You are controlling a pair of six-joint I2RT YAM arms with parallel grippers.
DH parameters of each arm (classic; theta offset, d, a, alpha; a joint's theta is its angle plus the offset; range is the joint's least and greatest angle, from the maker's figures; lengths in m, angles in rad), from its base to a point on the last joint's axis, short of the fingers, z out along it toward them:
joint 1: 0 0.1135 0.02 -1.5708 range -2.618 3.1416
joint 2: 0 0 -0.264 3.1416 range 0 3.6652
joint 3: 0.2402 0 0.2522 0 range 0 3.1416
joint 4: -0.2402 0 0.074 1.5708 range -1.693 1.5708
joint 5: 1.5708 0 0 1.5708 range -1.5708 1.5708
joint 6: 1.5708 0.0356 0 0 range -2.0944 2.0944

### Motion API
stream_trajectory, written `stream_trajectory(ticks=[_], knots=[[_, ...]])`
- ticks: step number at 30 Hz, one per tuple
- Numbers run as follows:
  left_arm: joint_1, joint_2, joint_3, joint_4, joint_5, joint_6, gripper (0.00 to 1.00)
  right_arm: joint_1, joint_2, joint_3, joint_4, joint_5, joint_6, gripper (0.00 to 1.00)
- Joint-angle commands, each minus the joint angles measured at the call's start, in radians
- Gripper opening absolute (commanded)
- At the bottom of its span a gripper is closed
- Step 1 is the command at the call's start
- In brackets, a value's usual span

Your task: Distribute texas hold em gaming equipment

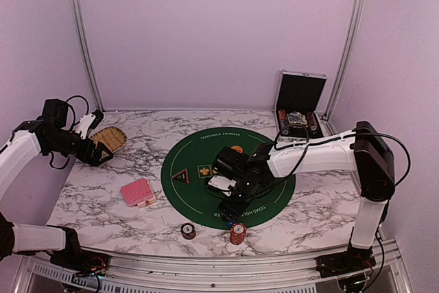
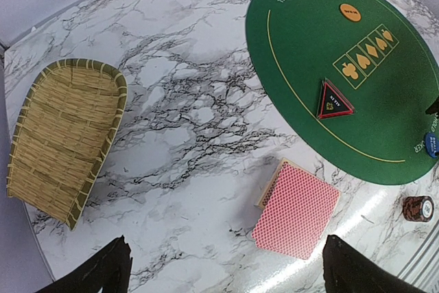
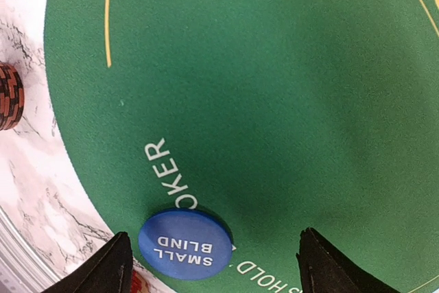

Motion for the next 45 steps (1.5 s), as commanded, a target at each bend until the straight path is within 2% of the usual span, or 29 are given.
stream_trajectory(ticks=[1, 16, 21, 31, 45], knots=[[0.006, -0.013, 0.018, -0.021, 0.005, 0.014, 0.99, 0.014, 0.025, 0.044, -0.024, 0.007, -0.016, 0.81], [0.006, -0.016, 0.019, -0.022, 0.006, 0.017, 0.99, 0.046, 0.076, 0.068, -0.049, 0.093, -0.014, 0.81], [0.006, -0.02, 0.018, -0.022, 0.007, 0.018, 0.99, 0.043, 0.072, 0.071, -0.048, 0.127, -0.009, 0.74], [0.006, -0.016, 0.024, -0.022, 0.005, 0.018, 0.99, -0.036, 0.045, 0.041, -0.034, 0.137, -0.014, 0.69], [0.006, -0.004, 0.04, -0.022, 0.002, 0.019, 0.99, -0.158, -0.045, -0.123, 0.03, 0.159, 0.052, 0.63]])
